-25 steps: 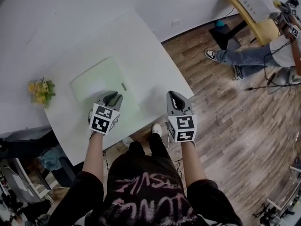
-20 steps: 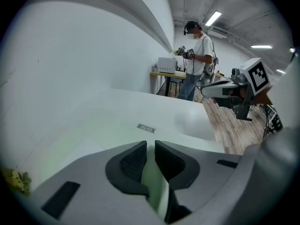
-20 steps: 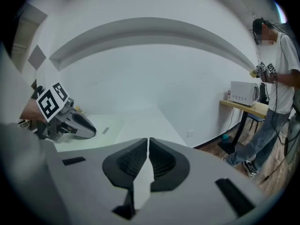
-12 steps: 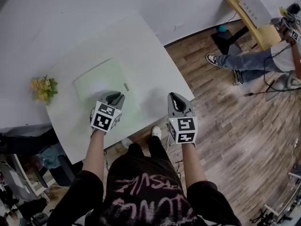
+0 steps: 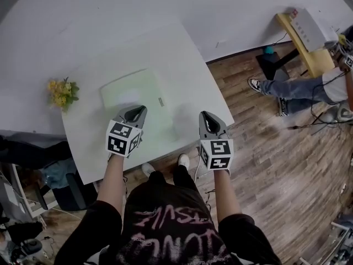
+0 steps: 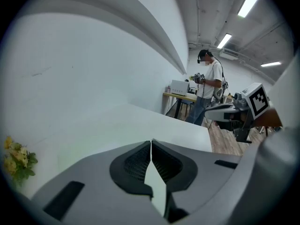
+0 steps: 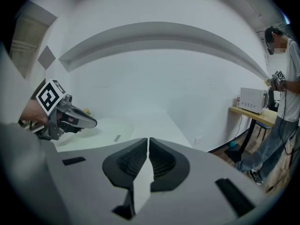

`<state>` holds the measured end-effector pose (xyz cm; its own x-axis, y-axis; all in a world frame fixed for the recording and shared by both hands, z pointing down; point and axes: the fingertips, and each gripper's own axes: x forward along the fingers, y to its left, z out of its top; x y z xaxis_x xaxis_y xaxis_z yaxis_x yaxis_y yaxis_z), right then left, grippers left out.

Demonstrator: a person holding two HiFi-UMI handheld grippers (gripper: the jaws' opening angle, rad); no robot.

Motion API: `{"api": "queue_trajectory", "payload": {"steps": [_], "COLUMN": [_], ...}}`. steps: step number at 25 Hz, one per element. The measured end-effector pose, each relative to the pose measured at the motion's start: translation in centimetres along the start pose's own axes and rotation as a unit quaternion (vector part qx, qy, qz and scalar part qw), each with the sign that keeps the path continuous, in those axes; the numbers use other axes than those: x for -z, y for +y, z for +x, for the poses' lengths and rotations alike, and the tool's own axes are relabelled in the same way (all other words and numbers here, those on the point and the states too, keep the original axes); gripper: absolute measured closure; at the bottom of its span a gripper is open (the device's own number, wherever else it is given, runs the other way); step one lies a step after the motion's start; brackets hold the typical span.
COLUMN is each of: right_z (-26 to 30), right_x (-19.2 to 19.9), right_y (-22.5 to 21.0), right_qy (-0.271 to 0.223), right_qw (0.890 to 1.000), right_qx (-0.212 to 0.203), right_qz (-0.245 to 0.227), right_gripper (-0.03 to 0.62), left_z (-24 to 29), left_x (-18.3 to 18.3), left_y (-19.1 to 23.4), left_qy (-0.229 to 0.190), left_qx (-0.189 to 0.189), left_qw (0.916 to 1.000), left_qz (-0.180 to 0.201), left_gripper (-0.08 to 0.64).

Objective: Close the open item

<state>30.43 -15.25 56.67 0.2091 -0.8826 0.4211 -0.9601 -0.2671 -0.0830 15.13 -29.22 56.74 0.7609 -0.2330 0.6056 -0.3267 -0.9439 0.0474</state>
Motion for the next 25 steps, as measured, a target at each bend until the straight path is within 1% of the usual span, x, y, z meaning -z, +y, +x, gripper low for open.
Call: {"api": "queue_trajectory", "payload": {"steps": [6, 12, 15, 20, 25], "right_z": [0.8, 2.1, 3.0, 4.0, 4.7], "right_x": [-1.4, -2.9, -3.8, -5.6, -7.0], "right_y": [3.5, 7.6, 9.9, 13.7, 17.1], "right_qy": [-0.006, -0.014, -0.019, -0.031, -0.040], "right_qw": [0.999, 0.996, 0.994, 0.989, 0.984], "right_qx": [-0.032, -0.073, -0.093, -0.130, -0.155], "right_qz": [-0.019, -0.039, -0.046, -0.062, -0.079], "right_gripper": [0.565, 0.566, 0.566, 0.566, 0.566], "left_z": [-3.9, -8.3, -10.6, -14.7, -18.7], "left_x": [0.7, 1.6, 2.1, 2.9, 3.1], "left_y": [2.2, 4.8, 6.2, 8.3, 10.0], "left_qy": [-0.026, -0.053, -0.067, -0.095, -0.119], "left_qx": [-0.037, -0.088, -0.116, -0.153, -0.195], "left_qw": [0.9988, 0.9944, 0.9904, 0.9816, 0.9712], "left_qz": [-0.016, -0.025, -0.035, -0.064, -0.067], "left_gripper": [0.544, 0.546, 0.546, 0.546, 0.546]}}
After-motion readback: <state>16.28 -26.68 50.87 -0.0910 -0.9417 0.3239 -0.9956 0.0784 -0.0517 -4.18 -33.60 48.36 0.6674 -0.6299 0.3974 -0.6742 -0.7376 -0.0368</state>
